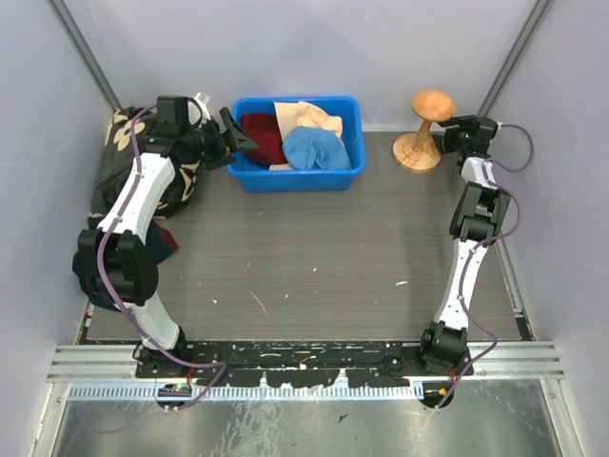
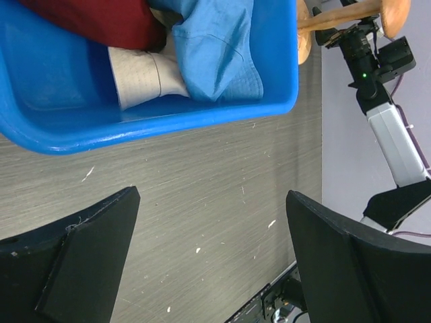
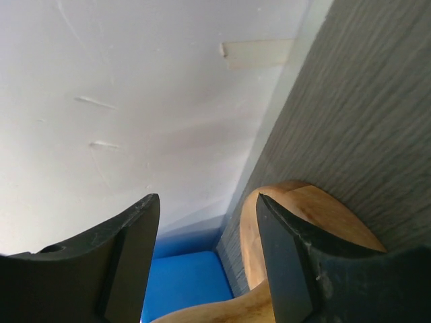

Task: Stack the hats

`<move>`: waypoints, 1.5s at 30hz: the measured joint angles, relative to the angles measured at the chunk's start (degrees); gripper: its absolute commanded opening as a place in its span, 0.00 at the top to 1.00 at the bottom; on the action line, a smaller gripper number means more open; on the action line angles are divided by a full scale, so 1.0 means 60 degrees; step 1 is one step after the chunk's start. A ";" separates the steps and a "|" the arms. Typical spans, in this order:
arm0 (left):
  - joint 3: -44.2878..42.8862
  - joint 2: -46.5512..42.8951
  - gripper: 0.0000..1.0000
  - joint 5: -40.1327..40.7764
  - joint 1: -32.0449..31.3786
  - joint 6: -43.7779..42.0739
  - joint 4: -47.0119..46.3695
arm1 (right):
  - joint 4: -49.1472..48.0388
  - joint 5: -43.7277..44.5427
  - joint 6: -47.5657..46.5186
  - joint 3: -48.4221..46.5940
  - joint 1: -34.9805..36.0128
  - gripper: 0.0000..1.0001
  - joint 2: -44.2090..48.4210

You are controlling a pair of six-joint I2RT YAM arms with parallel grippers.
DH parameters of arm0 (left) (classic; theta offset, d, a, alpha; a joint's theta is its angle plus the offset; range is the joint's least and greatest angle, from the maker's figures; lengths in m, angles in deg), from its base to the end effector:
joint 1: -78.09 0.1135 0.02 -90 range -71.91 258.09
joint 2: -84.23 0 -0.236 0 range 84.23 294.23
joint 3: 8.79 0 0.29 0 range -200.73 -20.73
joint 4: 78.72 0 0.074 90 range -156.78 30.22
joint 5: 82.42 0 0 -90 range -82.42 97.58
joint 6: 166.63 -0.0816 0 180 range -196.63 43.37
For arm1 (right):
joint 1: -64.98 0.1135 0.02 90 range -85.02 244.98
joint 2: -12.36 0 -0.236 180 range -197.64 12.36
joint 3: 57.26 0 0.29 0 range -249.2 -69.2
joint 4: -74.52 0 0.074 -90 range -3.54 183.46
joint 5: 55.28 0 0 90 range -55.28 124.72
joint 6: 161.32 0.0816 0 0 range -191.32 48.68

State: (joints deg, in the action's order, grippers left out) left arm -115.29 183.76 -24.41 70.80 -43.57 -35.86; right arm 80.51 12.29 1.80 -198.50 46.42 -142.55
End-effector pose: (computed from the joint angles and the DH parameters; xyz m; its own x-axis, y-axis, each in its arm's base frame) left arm 0.4537 -0.1016 0.2975 -0.7783 -0.3669 -0.5096 0.1298 0.7000 -0.7022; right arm 0.6320 -0.1794 0.0948 -0.1370 0.9791 -0.1506 0.2917 0.1852 0.9384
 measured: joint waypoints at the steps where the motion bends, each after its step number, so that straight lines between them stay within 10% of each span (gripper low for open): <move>1: -0.0040 0.0066 0.02 0.0007 -0.0004 0.0007 0.0000 | 0.0004 -0.0106 0.0026 -0.0084 0.0004 0.35 -0.0025; 33: -0.0317 0.0495 0.02 0.0098 -0.0153 -0.0175 0.0073 | -0.1209 -0.4018 0.1104 -0.1807 0.0710 0.29 -0.1752; 45: -0.0142 0.0495 0.02 0.0087 -0.0149 -0.0361 0.0266 | 0.0477 -0.5213 -0.1111 -0.0175 0.1443 0.26 -0.0466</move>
State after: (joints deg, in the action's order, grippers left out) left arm -116.15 186.73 -23.88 69.91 -45.73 -34.27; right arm 83.37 -18.99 -4.87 -199.54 55.07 -145.35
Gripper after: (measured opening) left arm 0.978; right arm 0.722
